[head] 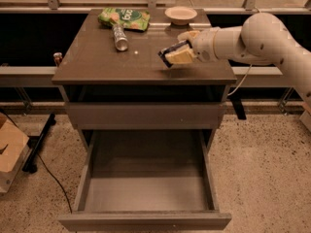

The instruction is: Pick rxbar blueberry from middle drawer and place on counter

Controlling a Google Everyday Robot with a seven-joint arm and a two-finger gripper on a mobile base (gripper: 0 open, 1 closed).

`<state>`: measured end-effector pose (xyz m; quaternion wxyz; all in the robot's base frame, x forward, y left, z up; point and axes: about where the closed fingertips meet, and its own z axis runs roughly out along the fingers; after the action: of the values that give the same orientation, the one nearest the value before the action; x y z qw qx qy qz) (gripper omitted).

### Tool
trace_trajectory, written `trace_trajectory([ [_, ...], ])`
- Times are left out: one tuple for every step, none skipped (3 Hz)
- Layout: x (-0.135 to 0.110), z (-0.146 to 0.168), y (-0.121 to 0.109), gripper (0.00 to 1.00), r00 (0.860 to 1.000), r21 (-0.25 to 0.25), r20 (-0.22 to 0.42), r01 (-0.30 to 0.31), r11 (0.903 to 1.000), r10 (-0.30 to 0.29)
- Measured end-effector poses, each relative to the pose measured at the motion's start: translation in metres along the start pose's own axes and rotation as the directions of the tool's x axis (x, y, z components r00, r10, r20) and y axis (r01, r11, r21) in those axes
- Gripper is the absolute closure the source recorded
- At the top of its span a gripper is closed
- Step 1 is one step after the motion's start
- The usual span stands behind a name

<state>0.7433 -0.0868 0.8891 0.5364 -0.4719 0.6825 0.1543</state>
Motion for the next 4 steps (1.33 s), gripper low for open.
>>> trace_trajectory([
  [-0.0046, 0.0121, -0.0316, 0.73, 1.0, 0.027, 0.007, -0.022, 0.9994, 0.022],
  [-0.0085, 0.012, -0.0338, 0.5, 1.0, 0.032, 0.013, -0.019, 0.9993, 0.018],
  [-0.0089, 0.0144, -0.0325, 0.27, 1.0, 0.028, 0.014, -0.019, 0.9994, 0.018],
  [-0.0092, 0.0176, -0.0306, 0.04, 1.0, 0.023, 0.014, -0.019, 0.9996, 0.019],
])
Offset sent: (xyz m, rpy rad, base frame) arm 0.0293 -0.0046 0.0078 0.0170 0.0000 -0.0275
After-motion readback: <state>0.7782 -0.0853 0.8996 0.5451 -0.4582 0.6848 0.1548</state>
